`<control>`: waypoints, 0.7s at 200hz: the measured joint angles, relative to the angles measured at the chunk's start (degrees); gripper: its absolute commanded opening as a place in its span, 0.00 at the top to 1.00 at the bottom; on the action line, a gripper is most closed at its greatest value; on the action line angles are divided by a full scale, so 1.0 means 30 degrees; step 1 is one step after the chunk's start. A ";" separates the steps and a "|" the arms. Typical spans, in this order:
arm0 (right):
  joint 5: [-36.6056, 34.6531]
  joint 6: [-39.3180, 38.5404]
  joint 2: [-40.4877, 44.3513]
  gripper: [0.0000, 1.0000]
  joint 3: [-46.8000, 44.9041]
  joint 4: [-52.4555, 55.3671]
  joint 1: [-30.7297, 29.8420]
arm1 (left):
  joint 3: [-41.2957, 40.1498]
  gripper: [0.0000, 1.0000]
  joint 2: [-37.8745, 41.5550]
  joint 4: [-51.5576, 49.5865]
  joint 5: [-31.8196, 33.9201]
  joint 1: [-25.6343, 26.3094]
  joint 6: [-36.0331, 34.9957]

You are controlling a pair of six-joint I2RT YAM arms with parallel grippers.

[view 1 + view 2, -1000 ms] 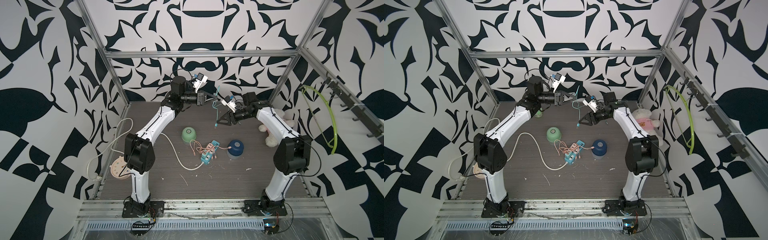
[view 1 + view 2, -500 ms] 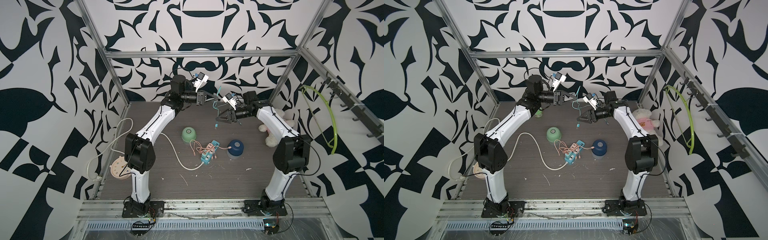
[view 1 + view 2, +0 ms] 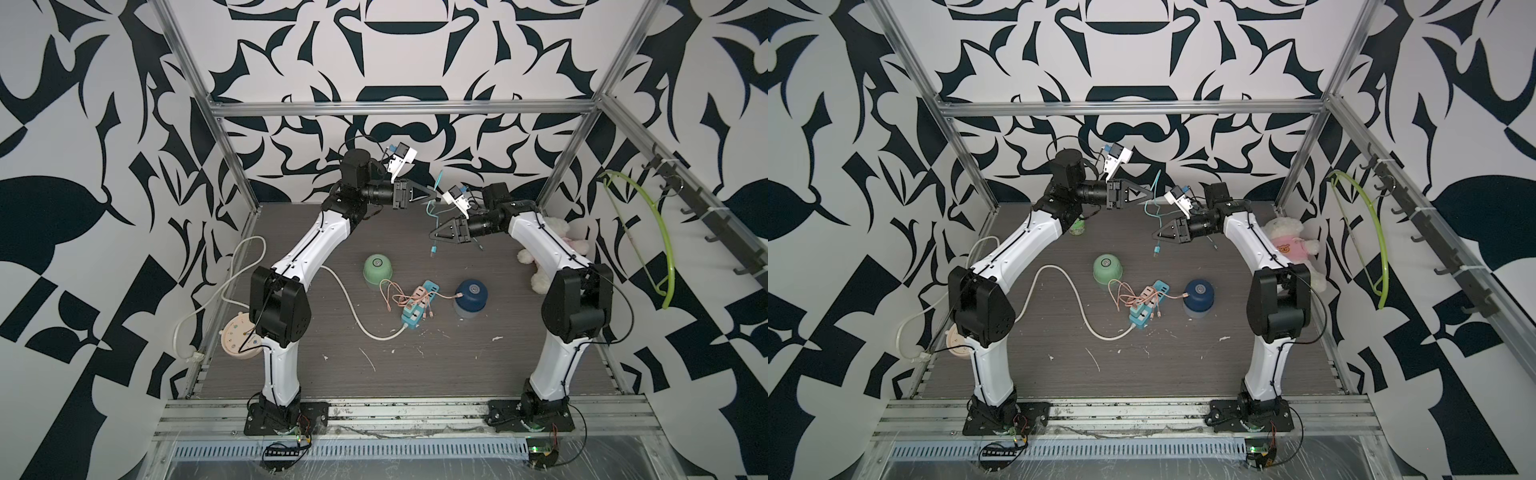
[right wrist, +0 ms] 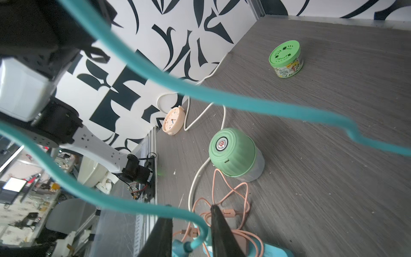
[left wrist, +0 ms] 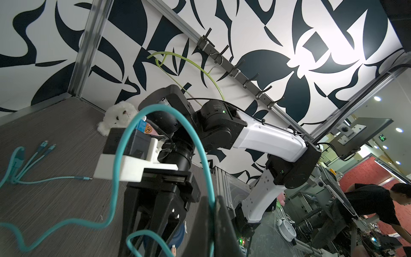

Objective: Charge the cordless meat grinders
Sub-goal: Pick up the charging cable from the center of the board.

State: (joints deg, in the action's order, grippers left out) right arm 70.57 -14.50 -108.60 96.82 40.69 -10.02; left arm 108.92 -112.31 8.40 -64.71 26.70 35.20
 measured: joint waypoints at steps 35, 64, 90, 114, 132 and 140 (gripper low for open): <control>0.0102 0.1115 0.0000 1.00 -0.0007 -0.0605 -0.0073 | -0.0073 0.55 0.0000 0.0117 0.0401 -0.0036 -0.0160; -0.1566 0.2900 0.0444 1.00 -0.0918 -0.2186 -0.0211 | -0.2251 0.33 0.0634 0.0080 0.2215 -0.0328 -0.0787; -0.5122 0.5581 0.0933 1.00 -0.1617 -0.3242 -0.0532 | -0.6069 0.30 0.2018 -0.0219 0.4867 -0.0714 -0.2324; -0.8896 0.8531 0.1727 1.00 -0.2055 -0.3745 -0.1290 | -0.9355 0.30 0.3577 -0.0248 0.7257 -0.0882 -0.3483; -1.1511 1.0797 0.2251 1.00 -0.2062 -0.4051 -0.2178 | -1.0797 0.29 0.4371 -0.0022 0.8269 -0.0816 -0.4065; -1.2604 1.1832 0.2470 1.00 -0.2062 -0.4146 -0.2645 | -1.1242 0.29 0.4619 0.0211 0.8524 -0.0707 -0.4299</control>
State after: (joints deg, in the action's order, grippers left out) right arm 32.75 20.99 -101.19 90.63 28.25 -17.96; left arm 75.20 -98.45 9.04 -39.13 24.58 22.31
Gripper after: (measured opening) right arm 0.048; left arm 0.706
